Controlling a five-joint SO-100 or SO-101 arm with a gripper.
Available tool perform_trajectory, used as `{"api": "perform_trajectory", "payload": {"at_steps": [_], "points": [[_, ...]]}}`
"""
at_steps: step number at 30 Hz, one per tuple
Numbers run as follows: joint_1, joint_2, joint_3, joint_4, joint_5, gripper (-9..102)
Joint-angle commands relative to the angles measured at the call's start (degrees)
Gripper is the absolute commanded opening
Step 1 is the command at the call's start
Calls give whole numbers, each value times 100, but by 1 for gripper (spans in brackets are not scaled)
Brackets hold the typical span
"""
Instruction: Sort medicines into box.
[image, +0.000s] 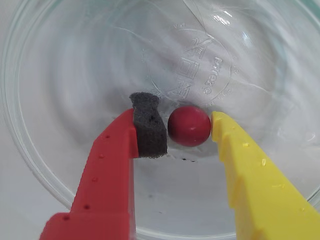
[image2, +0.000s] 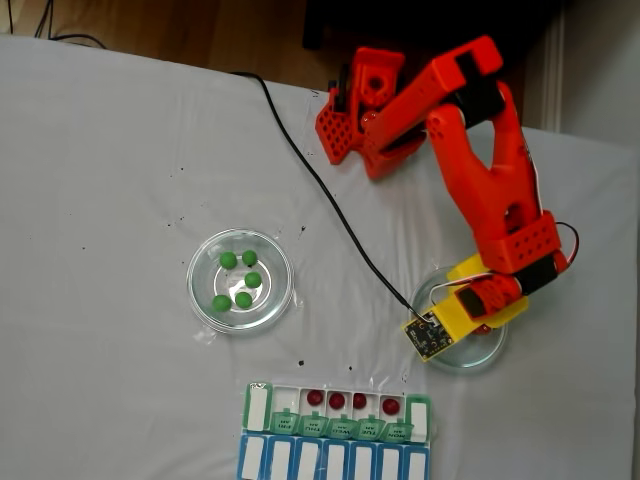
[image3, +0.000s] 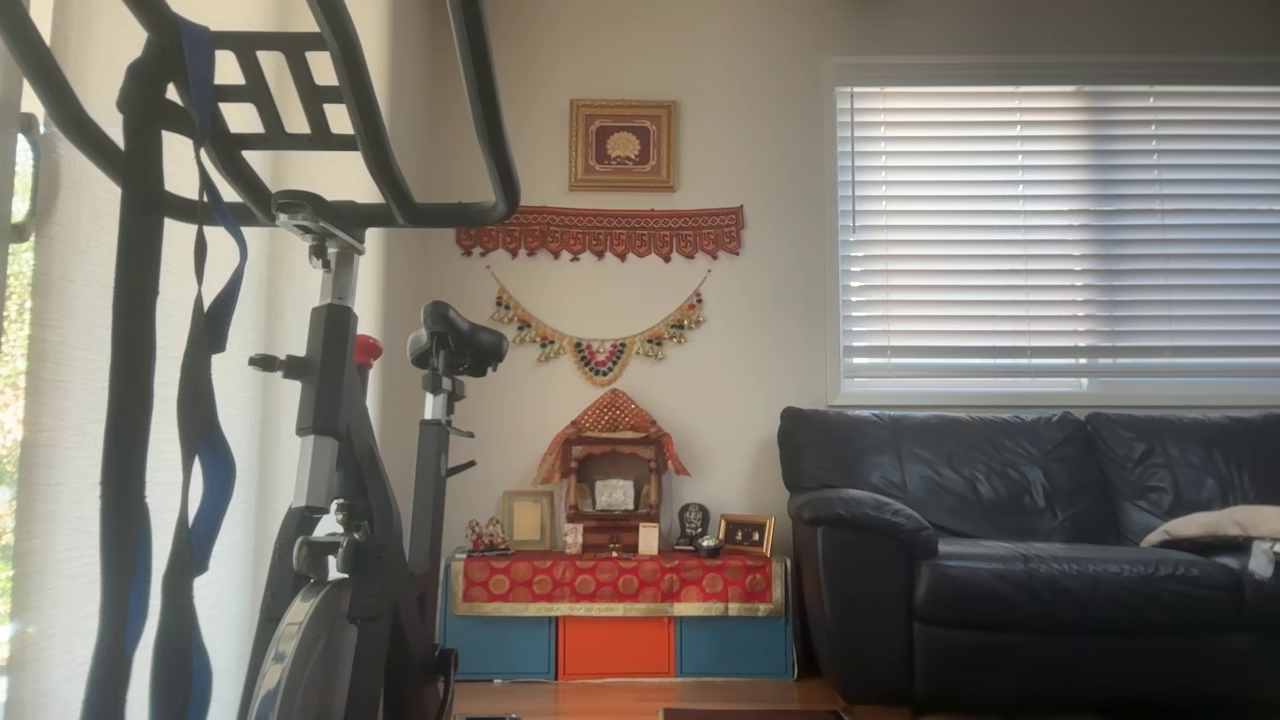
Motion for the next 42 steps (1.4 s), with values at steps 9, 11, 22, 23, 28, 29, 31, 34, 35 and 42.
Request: {"api": "perform_trajectory", "payload": {"at_steps": [9,11,22,23,28,29,31,34,35,42], "points": [[-220,237,-404,35,123,21],[-255,246,-378,44,149,21],[-369,237,-308,53,229,20],[-387,229,-308,53,229,20],[-413,237,-290,53,220,20],[-413,237,-290,53,229,20],[-413,246,-281,53,229,20],[-369,237,-281,88,167,21],[-343,237,-290,97,141,21],[-44,237,-562,369,-229,21]]}}
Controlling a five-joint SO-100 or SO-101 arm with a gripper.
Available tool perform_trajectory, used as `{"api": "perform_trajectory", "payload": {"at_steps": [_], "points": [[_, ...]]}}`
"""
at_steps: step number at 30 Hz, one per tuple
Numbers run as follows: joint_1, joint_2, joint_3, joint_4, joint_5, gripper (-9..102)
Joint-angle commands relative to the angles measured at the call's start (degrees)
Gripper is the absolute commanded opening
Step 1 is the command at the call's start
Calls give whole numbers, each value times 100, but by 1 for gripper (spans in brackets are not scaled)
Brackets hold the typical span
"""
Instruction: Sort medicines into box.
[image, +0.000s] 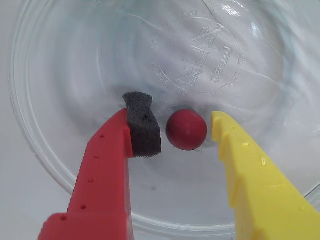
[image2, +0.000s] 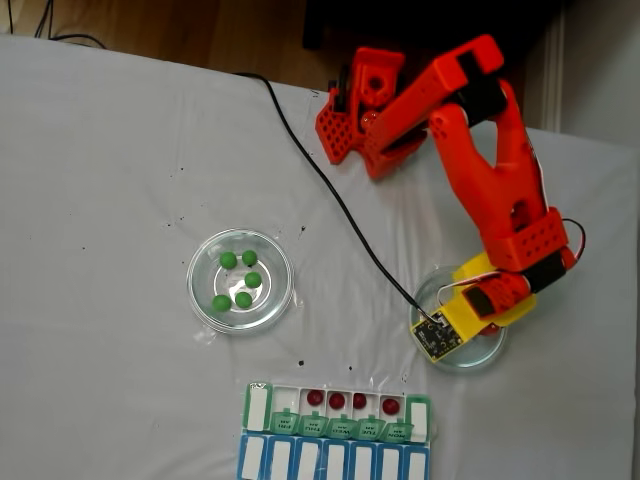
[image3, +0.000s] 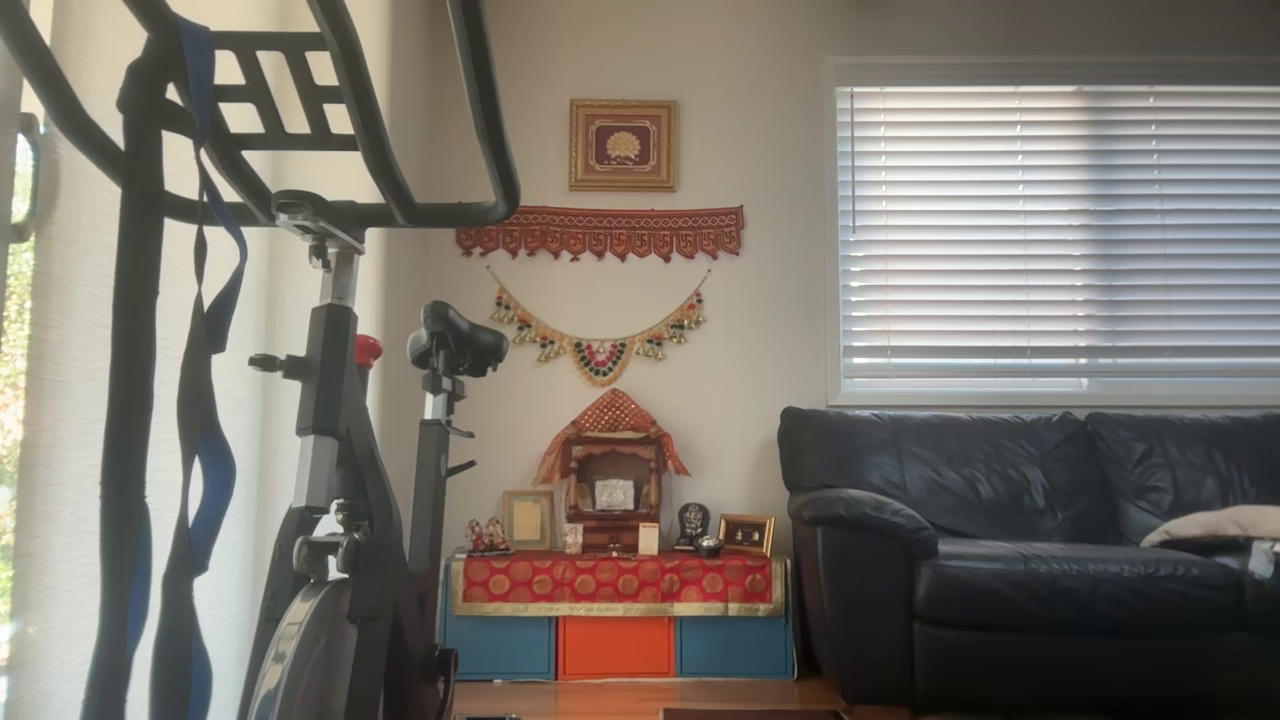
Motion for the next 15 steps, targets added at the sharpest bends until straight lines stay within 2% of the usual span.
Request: {"api": "perform_trajectory", "payload": {"at_steps": [1,15], "points": [[70,202,-457,167,-220,21],[246,308,-686,809,-888,21]]}}
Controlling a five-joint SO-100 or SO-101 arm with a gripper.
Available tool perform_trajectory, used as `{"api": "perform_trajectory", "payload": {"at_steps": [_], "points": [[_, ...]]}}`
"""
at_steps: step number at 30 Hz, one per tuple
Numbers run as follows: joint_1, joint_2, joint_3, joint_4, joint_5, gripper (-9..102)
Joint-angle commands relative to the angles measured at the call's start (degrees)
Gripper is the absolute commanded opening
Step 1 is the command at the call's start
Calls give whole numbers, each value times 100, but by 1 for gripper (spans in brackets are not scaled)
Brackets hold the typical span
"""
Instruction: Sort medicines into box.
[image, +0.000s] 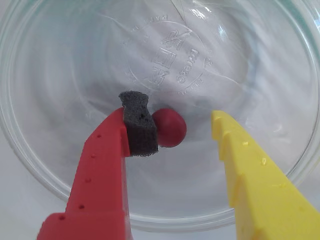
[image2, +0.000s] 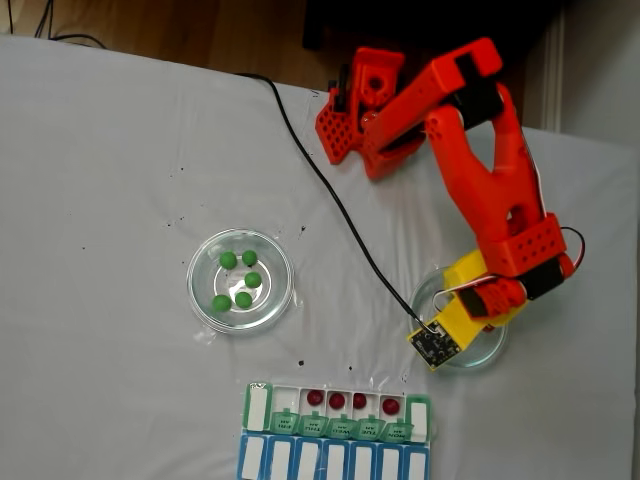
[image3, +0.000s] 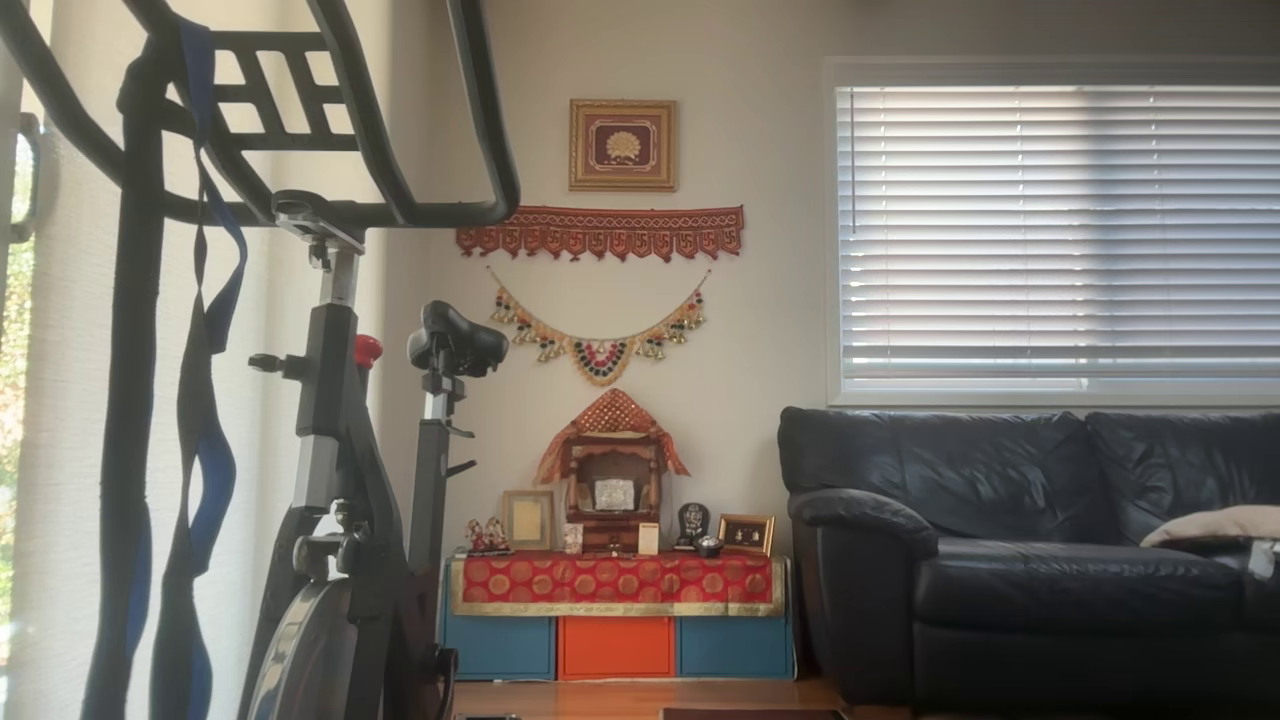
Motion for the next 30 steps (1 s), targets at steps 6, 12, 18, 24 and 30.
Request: {"api": "perform_trajectory", "payload": {"at_steps": [6,12,18,24,30], "points": [[-290,343,-211,-44,132,20],[-439,193,-105,-334,290,20],[-352,-97,-211,-422,246,21],[-272,-53,-220,-413,211,21],[-237,-18,-185,-422,149,22]]}}
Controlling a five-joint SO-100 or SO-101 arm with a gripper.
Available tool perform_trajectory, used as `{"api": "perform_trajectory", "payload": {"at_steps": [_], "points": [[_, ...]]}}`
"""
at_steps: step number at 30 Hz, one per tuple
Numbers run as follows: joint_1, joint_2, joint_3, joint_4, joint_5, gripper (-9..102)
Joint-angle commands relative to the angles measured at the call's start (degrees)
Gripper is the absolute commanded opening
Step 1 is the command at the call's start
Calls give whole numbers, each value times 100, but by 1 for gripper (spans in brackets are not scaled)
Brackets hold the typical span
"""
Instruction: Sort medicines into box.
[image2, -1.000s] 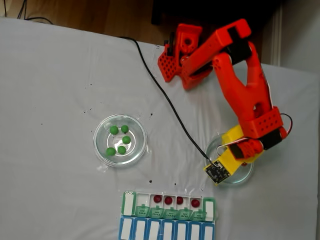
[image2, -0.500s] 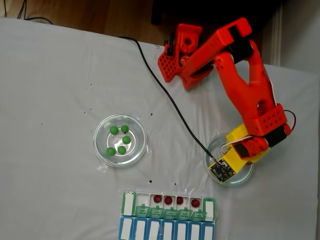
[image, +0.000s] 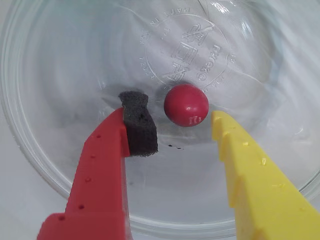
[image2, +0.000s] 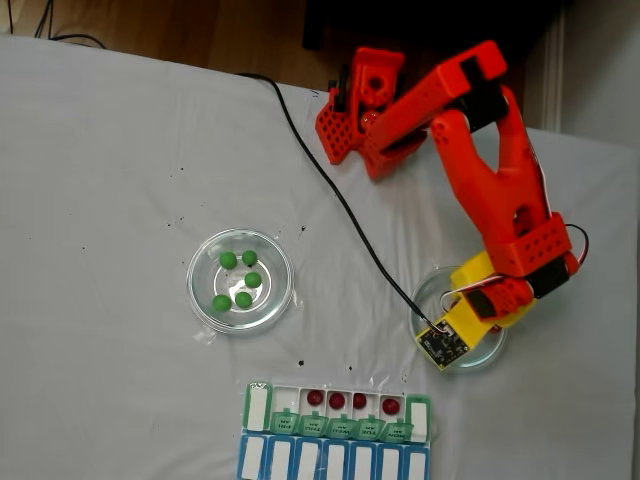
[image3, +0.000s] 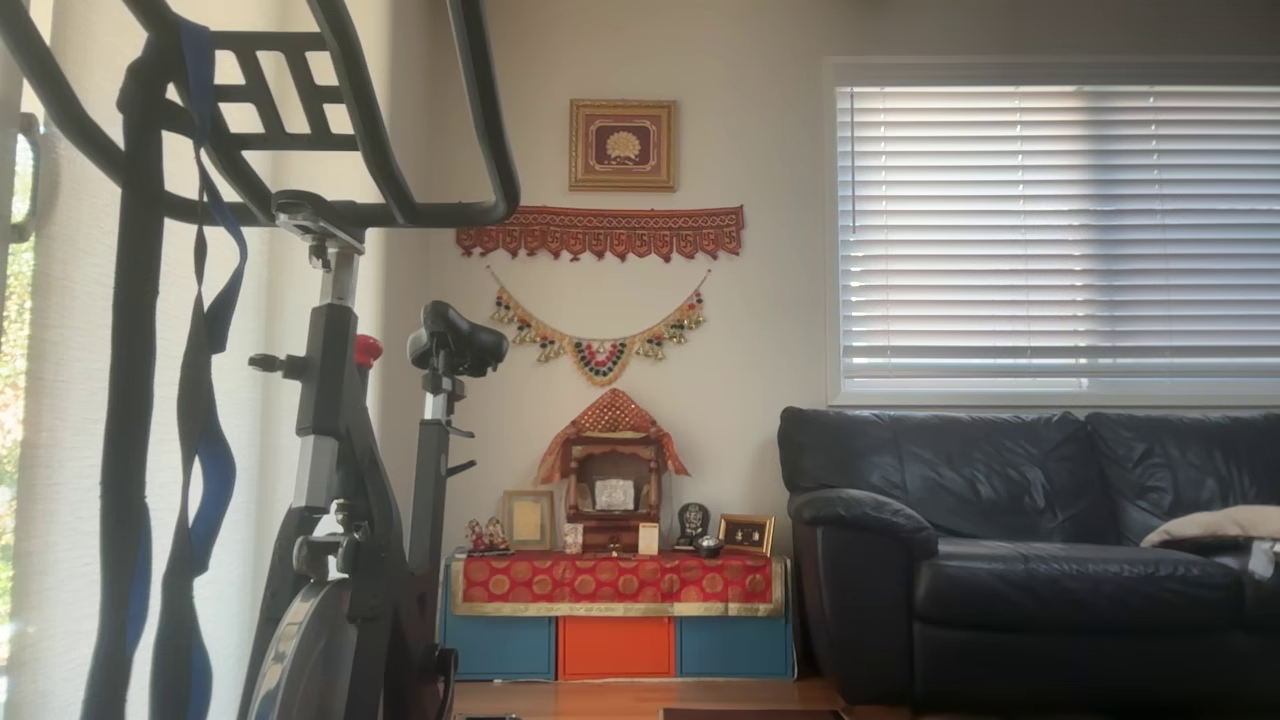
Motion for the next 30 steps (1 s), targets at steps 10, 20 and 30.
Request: {"api": "perform_trajectory", "payload": {"at_steps": [10,20,30], "points": [[70,272,-97,-97,-114,21],[70,413,158,-404,-97,20],[79,439,220,-439,-88,20]]}}
